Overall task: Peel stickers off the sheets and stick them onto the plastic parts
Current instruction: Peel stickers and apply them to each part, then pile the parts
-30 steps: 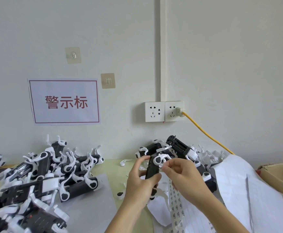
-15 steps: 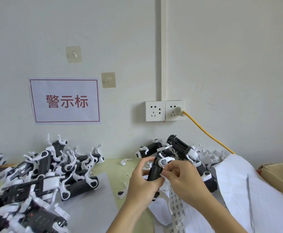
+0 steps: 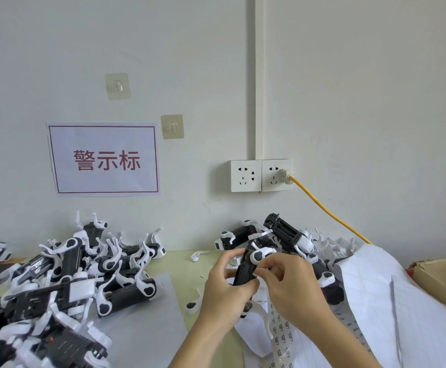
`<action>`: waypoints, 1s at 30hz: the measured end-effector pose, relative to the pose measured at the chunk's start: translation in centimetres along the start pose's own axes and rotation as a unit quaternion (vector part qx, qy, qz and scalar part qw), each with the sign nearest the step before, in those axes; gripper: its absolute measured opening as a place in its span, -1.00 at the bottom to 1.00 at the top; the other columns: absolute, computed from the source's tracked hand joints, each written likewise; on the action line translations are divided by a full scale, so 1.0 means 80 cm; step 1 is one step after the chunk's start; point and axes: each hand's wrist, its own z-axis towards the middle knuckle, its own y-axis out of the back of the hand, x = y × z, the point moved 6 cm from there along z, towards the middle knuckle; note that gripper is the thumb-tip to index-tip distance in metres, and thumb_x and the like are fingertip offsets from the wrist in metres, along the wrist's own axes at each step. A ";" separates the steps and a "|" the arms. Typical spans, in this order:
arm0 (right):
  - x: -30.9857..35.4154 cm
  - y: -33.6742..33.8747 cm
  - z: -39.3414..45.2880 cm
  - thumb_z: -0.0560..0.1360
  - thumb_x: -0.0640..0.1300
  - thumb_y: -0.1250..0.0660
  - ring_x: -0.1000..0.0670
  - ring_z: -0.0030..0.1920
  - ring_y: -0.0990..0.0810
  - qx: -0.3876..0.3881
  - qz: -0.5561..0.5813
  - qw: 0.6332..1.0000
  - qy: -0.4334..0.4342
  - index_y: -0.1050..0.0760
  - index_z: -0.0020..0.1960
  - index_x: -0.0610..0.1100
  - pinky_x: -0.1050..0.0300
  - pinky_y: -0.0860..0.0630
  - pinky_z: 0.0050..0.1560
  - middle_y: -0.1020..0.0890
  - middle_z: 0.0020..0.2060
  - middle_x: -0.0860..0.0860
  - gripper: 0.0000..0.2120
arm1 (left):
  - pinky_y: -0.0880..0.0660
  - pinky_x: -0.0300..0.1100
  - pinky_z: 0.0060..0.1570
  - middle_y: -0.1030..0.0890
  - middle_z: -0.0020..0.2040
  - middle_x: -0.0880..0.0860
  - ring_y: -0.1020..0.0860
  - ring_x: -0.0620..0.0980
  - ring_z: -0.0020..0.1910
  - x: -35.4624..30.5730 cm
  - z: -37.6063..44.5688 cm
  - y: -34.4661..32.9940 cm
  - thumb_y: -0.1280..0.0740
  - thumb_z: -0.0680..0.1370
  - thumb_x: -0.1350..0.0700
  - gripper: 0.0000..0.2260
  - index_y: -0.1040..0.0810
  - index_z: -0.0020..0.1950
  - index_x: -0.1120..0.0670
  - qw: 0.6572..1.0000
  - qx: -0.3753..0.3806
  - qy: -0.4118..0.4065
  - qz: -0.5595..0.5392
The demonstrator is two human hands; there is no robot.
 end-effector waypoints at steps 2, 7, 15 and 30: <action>0.000 0.000 0.000 0.54 -0.14 -0.42 0.11 -0.53 -0.35 -0.004 -0.011 1.000 0.009 -0.59 -0.23 0.06 0.16 -0.40 -0.38 -0.42 -0.60 0.11 -0.81 | -0.42 -0.23 -0.48 -0.66 -0.09 0.10 -0.55 0.04 -0.48 0.000 0.000 0.000 -0.44 0.40 0.33 -0.47 -0.58 -0.07 -0.37 1.000 0.001 0.004 -0.004; 0.001 0.000 -0.001 0.54 -0.13 -0.42 0.11 -0.52 -0.39 -0.007 -0.024 1.000 0.017 -0.59 -0.20 0.05 0.25 -0.34 -0.41 -0.46 -0.58 0.17 -0.84 | -0.43 -0.23 -0.47 -0.66 -0.09 0.10 -0.54 0.04 -0.47 -0.001 -0.002 -0.001 -0.44 0.41 0.34 -0.47 -0.59 -0.07 -0.37 1.000 0.002 0.008 -0.004; -0.001 0.000 -0.001 0.54 -0.13 -0.43 0.11 -0.52 -0.37 -0.026 -0.018 0.999 0.025 -0.60 -0.19 0.06 0.26 -0.30 -0.42 -0.47 -0.56 0.18 -0.85 | -0.49 -0.19 -0.38 -0.67 -0.07 0.13 -0.59 0.04 -0.40 -0.006 -0.003 -0.001 -0.41 0.32 0.12 -0.62 -0.60 -0.04 -0.36 1.000 -0.005 0.009 -0.019; -0.010 0.001 0.001 0.58 -0.23 -0.36 0.06 -0.47 -0.37 0.037 0.108 0.993 -0.008 -0.64 -0.12 0.03 0.26 -0.36 -0.40 -0.43 -0.52 0.04 -0.80 | -0.51 -0.13 -0.32 -0.70 -0.18 0.17 -0.58 0.05 -0.38 -0.005 -0.003 0.003 -0.35 0.48 0.32 -0.53 -0.60 -0.07 -0.34 1.000 -0.005 0.026 -0.001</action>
